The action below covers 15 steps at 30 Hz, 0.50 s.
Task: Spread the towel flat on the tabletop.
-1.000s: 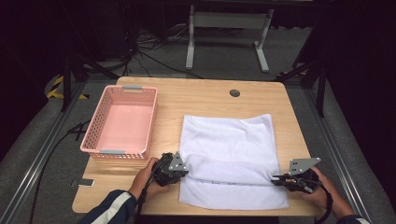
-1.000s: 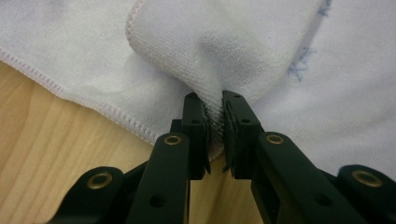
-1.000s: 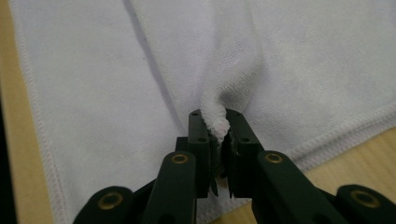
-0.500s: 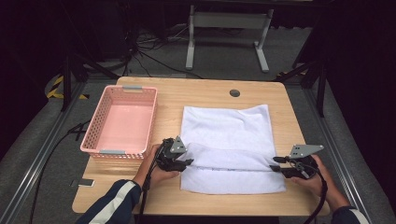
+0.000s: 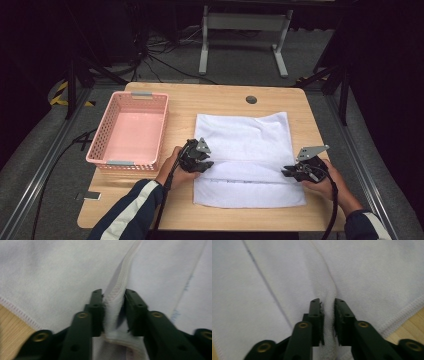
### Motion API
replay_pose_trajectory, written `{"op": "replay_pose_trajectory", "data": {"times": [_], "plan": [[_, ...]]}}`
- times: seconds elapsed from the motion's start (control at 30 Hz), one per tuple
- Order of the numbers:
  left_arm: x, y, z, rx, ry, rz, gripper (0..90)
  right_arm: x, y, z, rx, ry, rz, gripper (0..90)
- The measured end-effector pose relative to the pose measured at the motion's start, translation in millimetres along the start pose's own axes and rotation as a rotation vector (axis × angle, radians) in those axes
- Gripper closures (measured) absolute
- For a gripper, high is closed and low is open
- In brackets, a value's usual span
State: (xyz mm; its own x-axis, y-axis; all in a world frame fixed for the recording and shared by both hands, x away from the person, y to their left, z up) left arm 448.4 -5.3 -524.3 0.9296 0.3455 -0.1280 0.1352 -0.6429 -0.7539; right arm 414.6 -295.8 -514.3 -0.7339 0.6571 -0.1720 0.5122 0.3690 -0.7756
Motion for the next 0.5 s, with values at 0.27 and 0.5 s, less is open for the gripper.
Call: {"op": "replay_pose_trajectory", "data": {"times": [0.27,0.5], "plan": [[-27.5,-29.9,-10.7,-0.077,0.099,0.026,84.5,4.1,-37.4,-9.9,-0.128,-0.077,-0.007,86.0],[-77.7,-46.6,12.7,-0.060,0.204,0.082,80.0,29.9,-64.9,14.7,-0.159,-0.190,-0.055,83.4]]}}
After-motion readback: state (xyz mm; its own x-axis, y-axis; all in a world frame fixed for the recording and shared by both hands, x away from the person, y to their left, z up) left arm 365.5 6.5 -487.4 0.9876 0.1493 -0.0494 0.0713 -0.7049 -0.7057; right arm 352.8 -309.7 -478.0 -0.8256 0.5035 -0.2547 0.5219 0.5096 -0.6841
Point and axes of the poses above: each handheld gripper's, and its own axes: y roughly forward along the jaws, z roughly out of its underside, x roughly to its left, the point moved 10 cm from there along y, roughly forward along the jaws, and after that the axes turned 10 degrees about z, right-handed, at the moved point
